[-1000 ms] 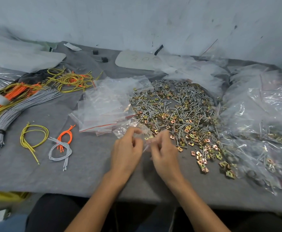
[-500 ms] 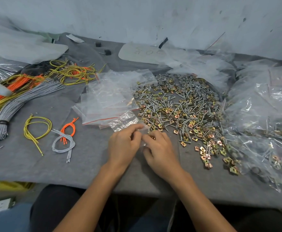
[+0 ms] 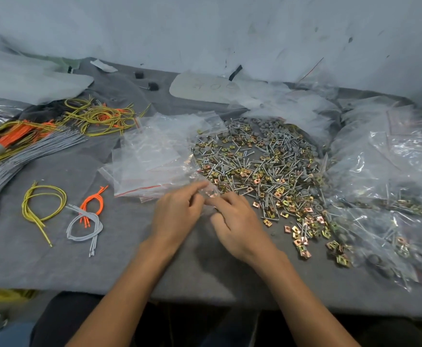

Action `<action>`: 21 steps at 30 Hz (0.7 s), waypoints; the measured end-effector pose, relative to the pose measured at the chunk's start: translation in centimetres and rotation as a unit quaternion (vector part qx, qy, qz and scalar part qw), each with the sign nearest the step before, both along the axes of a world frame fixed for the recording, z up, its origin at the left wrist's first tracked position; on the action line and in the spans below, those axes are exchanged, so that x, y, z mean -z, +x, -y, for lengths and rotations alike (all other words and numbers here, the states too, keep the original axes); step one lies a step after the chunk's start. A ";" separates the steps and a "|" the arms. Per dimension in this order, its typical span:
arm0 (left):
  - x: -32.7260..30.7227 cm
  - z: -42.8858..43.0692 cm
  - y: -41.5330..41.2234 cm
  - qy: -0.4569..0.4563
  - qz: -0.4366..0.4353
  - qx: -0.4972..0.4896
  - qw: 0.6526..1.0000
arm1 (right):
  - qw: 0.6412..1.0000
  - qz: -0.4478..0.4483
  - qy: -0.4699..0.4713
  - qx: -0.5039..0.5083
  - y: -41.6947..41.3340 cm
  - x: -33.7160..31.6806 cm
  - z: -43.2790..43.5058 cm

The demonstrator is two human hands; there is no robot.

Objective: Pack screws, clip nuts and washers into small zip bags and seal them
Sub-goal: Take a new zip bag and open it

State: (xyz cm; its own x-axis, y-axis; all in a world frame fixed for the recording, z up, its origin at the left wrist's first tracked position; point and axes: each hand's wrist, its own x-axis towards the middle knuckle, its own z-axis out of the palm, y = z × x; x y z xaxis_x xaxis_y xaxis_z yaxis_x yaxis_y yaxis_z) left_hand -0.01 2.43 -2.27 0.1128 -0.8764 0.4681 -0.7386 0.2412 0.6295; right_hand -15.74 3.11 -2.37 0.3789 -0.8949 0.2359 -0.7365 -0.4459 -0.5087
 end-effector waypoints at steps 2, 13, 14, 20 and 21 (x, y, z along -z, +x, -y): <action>-0.2 1.0 0.2 -0.038 0.051 -0.007 0.998 | 0.999 -0.028 -0.009 -0.013 0.0 -0.3 1.2; 1.2 2.5 0.8 -0.050 0.088 -0.028 0.994 | 0.998 0.030 -0.062 -0.010 0.2 1.2 2.4; 1.1 2.5 0.8 -0.049 0.086 -0.029 0.995 | 0.997 0.036 -0.070 -0.001 0.0 1.4 2.2; 1.0 2.1 0.5 -0.039 0.106 0.003 0.994 | 0.997 -0.021 -0.075 0.017 0.2 1.6 2.0; 1.0 2.1 0.4 -0.034 0.106 0.007 0.994 | 0.996 -0.028 -0.078 0.017 0.1 1.6 2.0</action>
